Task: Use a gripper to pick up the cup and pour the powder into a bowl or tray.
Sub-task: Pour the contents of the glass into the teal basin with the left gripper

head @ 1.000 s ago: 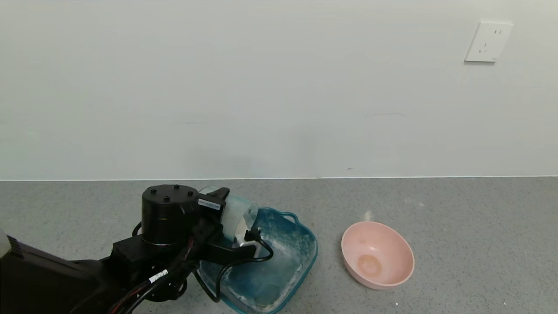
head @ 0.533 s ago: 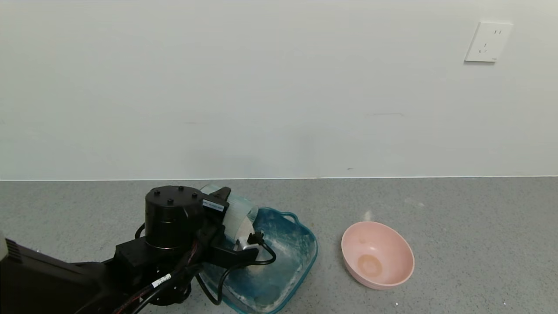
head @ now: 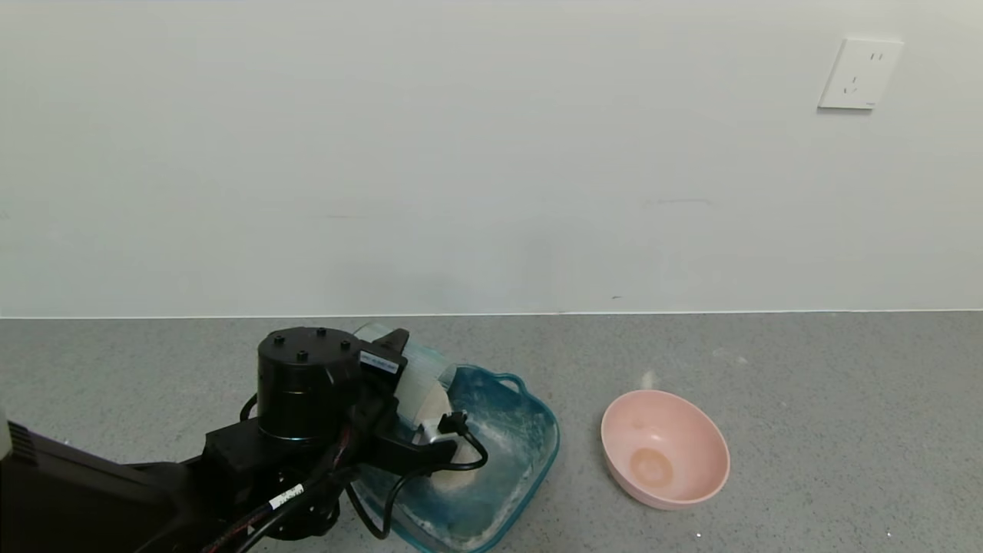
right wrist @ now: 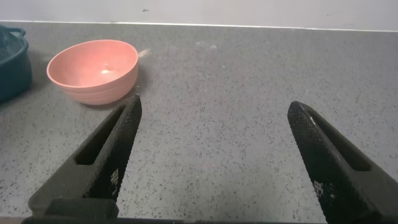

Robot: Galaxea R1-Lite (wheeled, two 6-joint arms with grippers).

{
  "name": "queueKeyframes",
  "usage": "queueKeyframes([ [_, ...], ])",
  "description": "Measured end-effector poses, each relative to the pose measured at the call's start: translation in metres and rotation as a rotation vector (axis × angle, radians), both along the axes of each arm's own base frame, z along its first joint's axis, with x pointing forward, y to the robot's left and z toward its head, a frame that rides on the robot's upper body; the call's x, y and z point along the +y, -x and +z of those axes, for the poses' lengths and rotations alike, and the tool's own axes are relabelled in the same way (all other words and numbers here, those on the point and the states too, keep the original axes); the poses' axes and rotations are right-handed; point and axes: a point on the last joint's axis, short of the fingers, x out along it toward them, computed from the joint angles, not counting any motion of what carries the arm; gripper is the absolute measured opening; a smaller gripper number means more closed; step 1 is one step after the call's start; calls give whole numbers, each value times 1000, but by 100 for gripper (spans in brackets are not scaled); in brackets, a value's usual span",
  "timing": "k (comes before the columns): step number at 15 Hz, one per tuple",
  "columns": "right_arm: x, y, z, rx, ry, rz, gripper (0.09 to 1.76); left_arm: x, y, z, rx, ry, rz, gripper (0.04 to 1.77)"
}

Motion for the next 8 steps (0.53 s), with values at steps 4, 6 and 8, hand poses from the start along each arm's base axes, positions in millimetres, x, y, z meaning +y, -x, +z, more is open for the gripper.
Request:
queueKeyframes([
  [4, 0, 0, 0, 0, 0, 0, 171, 0, 1, 0, 0, -1, -2, 127],
  [6, 0, 0, 0, 0, 0, 0, 171, 0, 1, 0, 0, -2, -2, 127],
  [8, 0, 0, 0, 0, 0, -1, 171, 0, 1, 0, 0, -2, -2, 127],
])
